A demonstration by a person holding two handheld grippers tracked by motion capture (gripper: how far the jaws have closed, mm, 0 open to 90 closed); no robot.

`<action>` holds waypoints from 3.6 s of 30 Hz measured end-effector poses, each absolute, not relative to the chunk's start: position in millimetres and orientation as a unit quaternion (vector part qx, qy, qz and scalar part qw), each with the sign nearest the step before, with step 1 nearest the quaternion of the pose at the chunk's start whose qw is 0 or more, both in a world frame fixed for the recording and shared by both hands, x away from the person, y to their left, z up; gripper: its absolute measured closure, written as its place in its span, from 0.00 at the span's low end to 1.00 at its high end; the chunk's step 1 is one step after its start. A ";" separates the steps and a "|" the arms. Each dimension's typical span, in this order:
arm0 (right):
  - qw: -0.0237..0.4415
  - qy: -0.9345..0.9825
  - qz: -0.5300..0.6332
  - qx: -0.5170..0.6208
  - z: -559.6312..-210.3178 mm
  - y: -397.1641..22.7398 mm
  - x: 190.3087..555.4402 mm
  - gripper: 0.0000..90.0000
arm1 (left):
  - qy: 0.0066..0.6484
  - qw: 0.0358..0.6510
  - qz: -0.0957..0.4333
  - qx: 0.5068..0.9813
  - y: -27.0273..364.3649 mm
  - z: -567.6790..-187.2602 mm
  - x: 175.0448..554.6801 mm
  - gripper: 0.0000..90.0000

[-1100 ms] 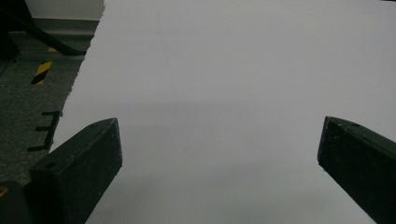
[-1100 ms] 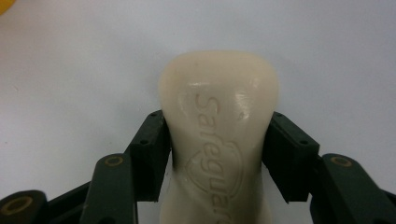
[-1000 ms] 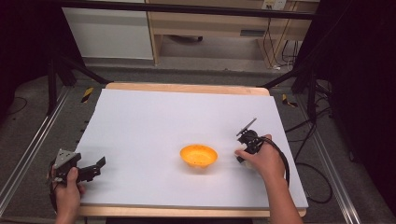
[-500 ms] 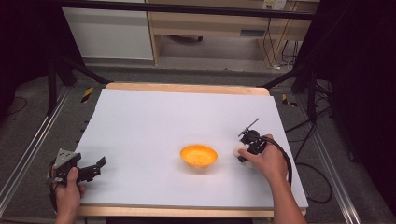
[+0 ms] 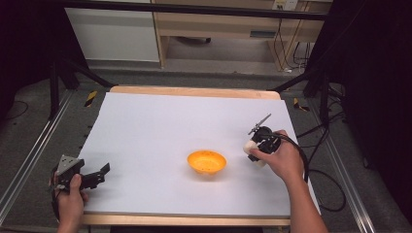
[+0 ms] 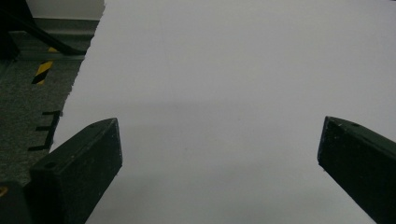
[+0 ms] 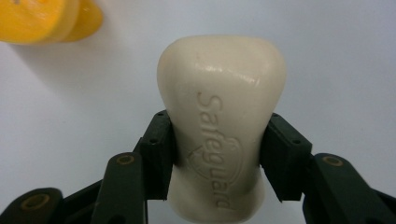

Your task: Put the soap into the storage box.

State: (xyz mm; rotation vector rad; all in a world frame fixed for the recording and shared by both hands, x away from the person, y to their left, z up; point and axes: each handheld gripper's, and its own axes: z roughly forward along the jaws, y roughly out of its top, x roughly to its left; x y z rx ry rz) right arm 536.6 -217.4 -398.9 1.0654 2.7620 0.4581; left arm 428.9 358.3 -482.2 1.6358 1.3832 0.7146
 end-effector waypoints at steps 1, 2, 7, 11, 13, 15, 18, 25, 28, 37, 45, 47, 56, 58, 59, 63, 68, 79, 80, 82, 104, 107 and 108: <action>0.074 0.920 0.153 0.352 -395.7 -215.9 536.2 0.56 | 0.554 0.427 0.286 0.655 358.4 -482.2 429.0 0.00; 0.076 0.923 0.154 0.345 -392.4 -214.5 536.4 0.56 | 0.554 0.427 0.286 0.655 358.4 -482.2 429.0 0.00; 0.075 0.933 0.156 0.317 -378.4 -203.5 535.8 0.56 | 0.554 0.427 0.287 0.655 358.3 -482.1 428.9 0.00; 0.080 0.941 0.154 0.292 -369.5 -192.4 535.2 0.56 | 0.554 0.428 0.287 0.653 358.2 -482.2 428.9 0.00; 0.078 0.944 0.156 0.281 -365.4 -186.6 534.7 0.56 | 0.554 0.429 0.287 0.653 358.2 -482.2 428.9 0.00; 0.078 0.947 0.158 0.269 -361.9 -179.9 534.0 0.56 | 0.554 0.428 0.288 0.654 358.5 -482.2 428.9 0.00; 0.079 0.951 0.155 0.254 -357.4 -170.1 533.8 0.56 | 0.555 0.430 0.286 0.652 358.4 -482.2 428.8 0.00; 0.079 0.962 0.154 0.211 -349.2 -147.4 533.3 0.56 | 0.555 0.431 0.285 0.652 358.8 -482.2 428.7 0.00; 0.075 0.965 0.153 0.200 -345.7 -135.6 532.0 0.56 | 0.555 0.431 0.285 0.652 358.9 -482.2 428.7 0.00; 0.057 0.974 0.140 0.167 -352.5 -105.0 531.3 0.56 | 0.555 0.432 0.285 0.652 359.0 -482.2 428.4 0.00; 0.046 0.981 0.135 0.134 -361.0 -83.5 532.8 0.56 | 0.555 0.432 0.284 0.652 359.2 -482.1 428.5 0.00; 0.044 0.982 0.129 0.129 -364.0 -78.2 533.1 0.56 | 0.555 0.433 0.284 0.651 359.3 -482.2 428.6 0.00; 0.033 0.986 0.119 0.114 -376.0 -62.5 535.0 0.55 | 0.555 0.433 0.284 0.651 359.3 -482.2 428.5 0.00; 0.031 0.987 0.118 0.104 -379.4 -60.5 536.3 0.55 | 0.555 0.433 0.284 0.651 359.4 -482.2 428.5 0.00; 0.029 0.987 0.114 0.112 -380.2 -58.6 535.1 0.55 | 0.555 0.433 0.284 0.651 359.3 -482.2 428.5 0.00; 0.025 0.989 0.107 0.102 -385.2 -55.1 536.3 0.55 | 0.555 0.433 0.284 0.651 359.4 -482.1 428.5 0.00; 0.025 0.990 0.100 0.100 -391.5 -53.7 538.5 0.55 | 0.555 0.433 0.284 0.651 359.4 -482.2 428.5 0.00; 0.016 0.984 0.134 0.117 -389.2 -62.1 537.6 0.41 | 0.555 0.431 0.284 0.652 359.2 -482.1 428.7 0.00; 0.017 0.984 0.139 0.112 -387.7 -64.3 538.1 0.40 | 0.555 0.431 0.284 0.653 359.1 -482.1 428.7 0.00; 0.023 0.983 0.140 0.120 -385.0 -67.3 537.7 0.38 | 0.555 0.432 0.285 0.652 358.9 -482.2 428.8 0.00; 0.060 0.956 0.188 0.218 -378.1 -134.0 534.0 0.03 | 0.554 0.430 0.287 0.653 358.4 -482.2 428.7 0.00; 0.063 0.952 0.195 0.230 -380.0 -146.1 533.4 0.02 | 0.554 0.431 0.287 0.652 358.4 -482.3 428.7 0.00; 0.062 0.950 0.197 0.233 -380.8 -151.3 533.1 0.02 | 0.554 0.430 0.287 0.653 358.5 -482.2 428.7 0.00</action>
